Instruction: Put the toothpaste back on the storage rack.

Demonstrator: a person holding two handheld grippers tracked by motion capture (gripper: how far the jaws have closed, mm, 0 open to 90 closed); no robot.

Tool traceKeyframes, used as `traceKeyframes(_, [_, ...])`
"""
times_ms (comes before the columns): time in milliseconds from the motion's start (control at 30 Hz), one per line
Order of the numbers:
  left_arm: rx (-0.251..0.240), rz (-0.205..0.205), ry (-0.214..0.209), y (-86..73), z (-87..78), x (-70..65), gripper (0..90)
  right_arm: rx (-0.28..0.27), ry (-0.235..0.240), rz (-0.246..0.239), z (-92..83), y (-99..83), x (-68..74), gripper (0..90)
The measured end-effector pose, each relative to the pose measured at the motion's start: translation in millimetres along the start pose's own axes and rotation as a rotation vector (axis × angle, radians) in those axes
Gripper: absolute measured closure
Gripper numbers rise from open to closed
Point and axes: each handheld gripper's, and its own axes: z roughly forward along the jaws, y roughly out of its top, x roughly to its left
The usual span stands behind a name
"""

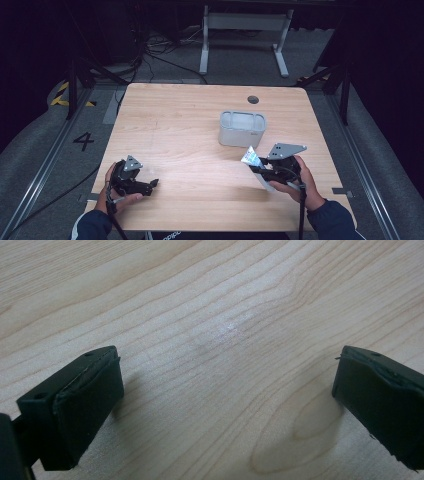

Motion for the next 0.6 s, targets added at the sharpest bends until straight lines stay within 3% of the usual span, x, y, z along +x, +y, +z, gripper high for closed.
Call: traceKeyframes(600, [-0.001, -0.001, 0.002, 0.0, 0.1, -0.1, 0.5, -0.078, -0.024, 0.009, -14.5, 17.7, -10.0, 66.4])
